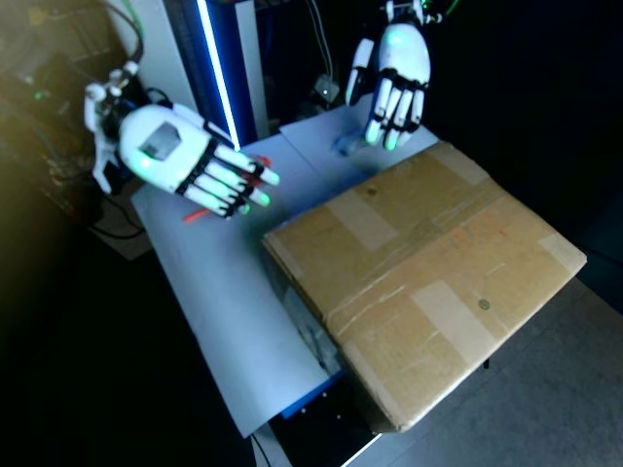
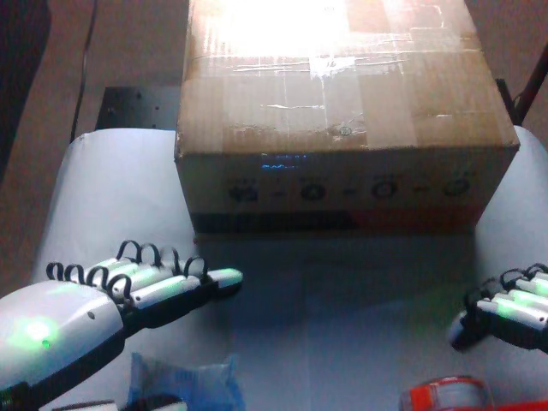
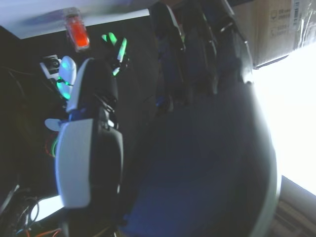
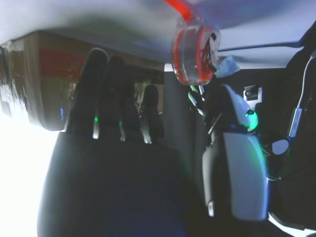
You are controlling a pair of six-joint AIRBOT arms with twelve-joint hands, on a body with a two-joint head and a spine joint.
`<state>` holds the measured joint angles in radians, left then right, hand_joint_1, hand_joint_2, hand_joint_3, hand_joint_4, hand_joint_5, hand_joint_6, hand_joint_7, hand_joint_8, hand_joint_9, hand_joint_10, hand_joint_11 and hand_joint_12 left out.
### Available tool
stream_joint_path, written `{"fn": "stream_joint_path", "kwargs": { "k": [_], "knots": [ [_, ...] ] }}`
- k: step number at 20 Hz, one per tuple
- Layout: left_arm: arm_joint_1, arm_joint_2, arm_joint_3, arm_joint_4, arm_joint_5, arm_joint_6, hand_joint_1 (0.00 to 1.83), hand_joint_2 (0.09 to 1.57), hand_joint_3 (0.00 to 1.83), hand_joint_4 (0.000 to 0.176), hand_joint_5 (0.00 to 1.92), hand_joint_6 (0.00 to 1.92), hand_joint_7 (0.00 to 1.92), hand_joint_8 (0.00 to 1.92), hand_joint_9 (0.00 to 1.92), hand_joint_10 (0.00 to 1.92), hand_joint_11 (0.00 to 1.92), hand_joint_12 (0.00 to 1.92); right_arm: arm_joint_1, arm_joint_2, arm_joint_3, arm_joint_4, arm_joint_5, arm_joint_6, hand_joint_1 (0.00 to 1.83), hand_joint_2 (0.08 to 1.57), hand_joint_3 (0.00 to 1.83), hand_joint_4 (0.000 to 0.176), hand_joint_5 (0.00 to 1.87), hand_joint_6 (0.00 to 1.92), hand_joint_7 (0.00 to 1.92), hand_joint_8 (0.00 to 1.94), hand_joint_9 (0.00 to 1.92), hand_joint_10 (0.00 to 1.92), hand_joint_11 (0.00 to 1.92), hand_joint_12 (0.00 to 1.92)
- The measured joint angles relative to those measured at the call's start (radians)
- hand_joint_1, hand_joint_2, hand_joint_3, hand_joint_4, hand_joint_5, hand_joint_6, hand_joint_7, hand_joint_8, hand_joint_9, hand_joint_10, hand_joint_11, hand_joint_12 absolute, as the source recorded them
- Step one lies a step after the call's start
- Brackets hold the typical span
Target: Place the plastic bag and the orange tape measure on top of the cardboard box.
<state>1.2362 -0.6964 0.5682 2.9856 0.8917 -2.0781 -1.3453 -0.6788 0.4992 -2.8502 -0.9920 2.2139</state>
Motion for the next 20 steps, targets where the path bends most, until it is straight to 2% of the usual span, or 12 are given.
{"fn": "stream_joint_path", "kwargs": {
  "k": [3,6,7,9,10,12,13,14,16,17,18,20],
  "knots": [
    [0.0,0.0,0.0,0.0,0.002,0.0,0.71,1.21,0.0,0.145,0.14,0.0,0.07,0.0,0.11,0.08,0.0,0.8,0.0,-0.001,0.0,0.0,-0.001,0.0,0.79,0.94,0.01,0.0,0.13,1.01,0.15,0.87,0.0,1.23,0.0,1.76],
    [0.0,0.0,0.0,0.0,0.0,0.0,0.73,1.21,0.0,0.156,0.14,0.0,0.03,0.0,0.06,0.04,0.0,0.7,0.0,-0.004,0.005,0.005,-0.003,0.001,0.82,0.96,0.01,0.0,0.13,0.96,0.16,0.88,0.03,1.25,0.0,1.79],
    [0.0,0.0,0.0,-0.001,-0.007,0.0,0.72,1.21,0.0,0.138,0.13,0.0,0.02,0.0,0.03,0.02,0.0,0.63,0.0,-0.01,0.007,0.016,-0.005,0.0,0.77,1.01,0.02,0.0,0.1,0.94,0.11,0.86,0.0,1.26,0.0,1.79],
    [0.0,-0.002,0.002,0.0,-0.026,0.0,0.7,1.2,0.0,0.125,0.14,0.0,0.02,0.0,0.02,0.01,0.0,0.66,0.0,-0.017,0.009,0.027,-0.005,0.0,0.77,1.01,0.01,0.0,0.13,0.89,0.14,0.83,0.04,1.21,0.0,1.79],
    [0.0,-0.013,0.01,0.0,-0.037,0.003,0.7,1.19,0.0,0.135,0.14,0.0,0.02,0.0,0.01,0.01,0.0,0.65,0.0,-0.022,0.011,0.03,-0.011,-0.005,0.77,1.0,0.0,0.0,0.1,0.9,0.13,0.84,0.04,1.23,0.0,1.79],
    [0.0,-0.019,0.01,-0.001,-0.068,0.004,0.7,1.18,0.0,0.131,0.14,0.0,0.02,0.0,0.0,0.0,0.0,0.75,0.0,-0.028,0.013,0.035,-0.011,-0.012,0.77,0.98,0.0,0.0,0.07,0.94,0.12,0.86,0.04,1.25,0.0,1.77],
    [0.003,-0.023,0.01,-0.002,-0.077,0.004,0.72,1.17,0.0,0.16,0.11,0.0,0.0,0.0,0.0,0.0,0.0,0.53,0.0,-0.037,0.017,0.039,-0.015,-0.013,0.77,0.97,0.0,0.0,0.07,0.93,0.12,0.86,0.05,1.23,0.0,1.76],
    [0.003,-0.024,0.01,-0.001,-0.079,0.005,0.71,1.17,0.0,0.164,0.11,0.0,0.0,0.0,0.0,0.0,0.0,0.45,0.0,-0.041,0.019,0.038,-0.016,-0.013,0.77,0.97,0.0,0.0,0.08,0.91,0.13,0.85,0.05,1.21,0.0,1.73],
    [0.003,-0.024,0.006,-0.001,-0.082,0.007,0.7,1.14,0.0,0.15,0.12,0.01,0.0,0.0,0.0,0.0,0.0,0.36,0.0,-0.05,0.023,0.04,-0.016,-0.014,0.79,0.94,0.0,0.0,0.11,0.83,0.16,0.79,0.1,1.12,0.0,1.63],
    [0.003,-0.024,0.006,0.0,-0.084,0.007,0.7,1.15,0.0,0.144,0.12,0.0,0.0,0.0,0.0,0.0,0.0,0.48,0.0,-0.055,0.027,0.042,-0.016,-0.016,0.79,0.94,0.0,0.0,0.12,0.81,0.15,0.78,0.09,1.12,0.0,1.65],
    [0.004,-0.025,0.006,-0.002,-0.085,0.008,0.7,1.15,0.0,0.16,0.1,0.0,0.0,0.0,0.0,0.0,0.0,0.43,0.0,-0.058,0.029,0.047,-0.017,-0.02,0.79,0.93,0.0,0.0,0.13,0.8,0.16,0.78,0.09,1.13,0.0,1.67],
    [0.004,-0.042,0.011,-0.003,-0.094,0.01,0.74,1.13,0.0,0.145,0.16,0.01,0.0,0.0,0.02,0.01,0.0,0.84,0.0,-0.077,0.039,0.059,-0.019,-0.029,0.74,0.92,0.0,0.0,0.13,0.79,0.15,0.78,0.09,1.14,0.0,1.69]
  ]
}}
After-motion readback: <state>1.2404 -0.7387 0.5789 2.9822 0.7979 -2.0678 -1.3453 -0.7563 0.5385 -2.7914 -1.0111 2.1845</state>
